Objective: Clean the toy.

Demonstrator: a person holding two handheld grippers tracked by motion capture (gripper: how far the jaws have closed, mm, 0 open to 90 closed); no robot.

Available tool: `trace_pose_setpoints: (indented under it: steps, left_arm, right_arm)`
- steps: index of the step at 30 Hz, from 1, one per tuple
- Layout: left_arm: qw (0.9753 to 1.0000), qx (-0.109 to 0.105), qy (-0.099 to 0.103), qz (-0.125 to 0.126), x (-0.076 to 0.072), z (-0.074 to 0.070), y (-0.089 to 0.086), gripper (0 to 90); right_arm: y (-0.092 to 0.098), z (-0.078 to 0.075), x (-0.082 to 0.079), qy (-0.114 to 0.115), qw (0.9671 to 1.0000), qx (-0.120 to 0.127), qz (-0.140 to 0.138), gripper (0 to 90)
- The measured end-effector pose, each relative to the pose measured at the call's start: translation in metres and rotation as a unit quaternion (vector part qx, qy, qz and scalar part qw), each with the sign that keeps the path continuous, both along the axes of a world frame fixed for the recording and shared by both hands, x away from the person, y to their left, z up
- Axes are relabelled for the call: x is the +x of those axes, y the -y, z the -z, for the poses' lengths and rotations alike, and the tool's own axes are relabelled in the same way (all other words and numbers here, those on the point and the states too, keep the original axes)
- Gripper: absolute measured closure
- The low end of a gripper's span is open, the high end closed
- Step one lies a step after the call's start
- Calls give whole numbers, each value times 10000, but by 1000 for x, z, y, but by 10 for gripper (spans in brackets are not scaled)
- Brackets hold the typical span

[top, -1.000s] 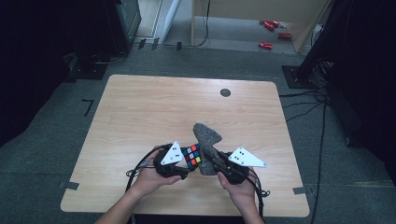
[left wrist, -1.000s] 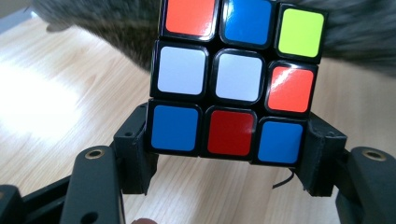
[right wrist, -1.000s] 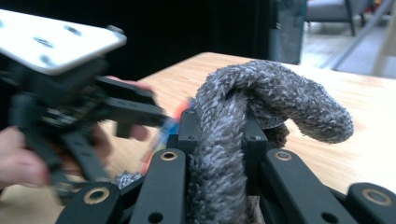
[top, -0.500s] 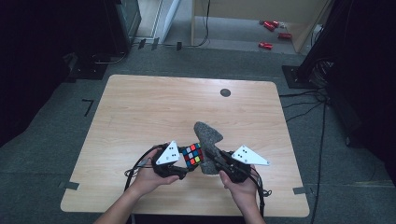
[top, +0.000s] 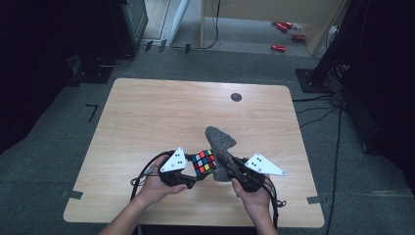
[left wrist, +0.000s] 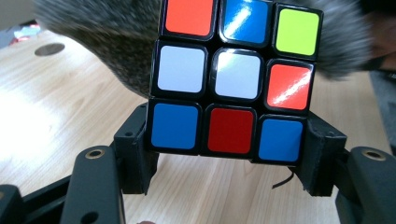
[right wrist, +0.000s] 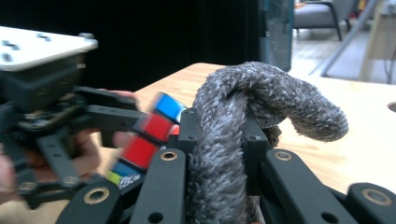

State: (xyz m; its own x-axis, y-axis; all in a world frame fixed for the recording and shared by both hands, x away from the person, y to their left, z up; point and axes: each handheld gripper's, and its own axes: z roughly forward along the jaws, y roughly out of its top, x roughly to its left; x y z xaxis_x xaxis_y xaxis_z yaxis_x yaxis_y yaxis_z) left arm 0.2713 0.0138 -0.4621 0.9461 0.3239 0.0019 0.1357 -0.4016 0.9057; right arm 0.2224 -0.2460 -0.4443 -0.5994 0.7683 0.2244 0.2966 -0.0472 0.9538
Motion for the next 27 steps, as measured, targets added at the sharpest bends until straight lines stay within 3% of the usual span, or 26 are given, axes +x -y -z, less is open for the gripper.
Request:
trace_pose_setpoints:
  steps: [6,10,13,18,23,27]
  left_arm:
    - [9995,-291,31,77,-2,-1,-2,346]
    - [9984,-550,8,128,-1,-3,-6,346]
    - [9967,-801,-51,143,0,-5,-9,346]
    - [9970,-767,-33,102,1,-2,-11,346]
    - [9973,-730,-1,113,1,-2,-10,346]
    - [9975,-707,6,29,2,-2,-10,346]
  right_arm:
    - [10,6,6,-330,9973,641,106,766]
    - [11,11,8,-500,9933,1034,135,764]
    - [9,14,9,-655,9922,1053,83,761]
    - [-1,18,9,-782,9915,1041,-74,760]
    - [10,13,10,-736,9869,1432,-64,754]
    - [15,11,9,-594,9887,1376,-29,751]
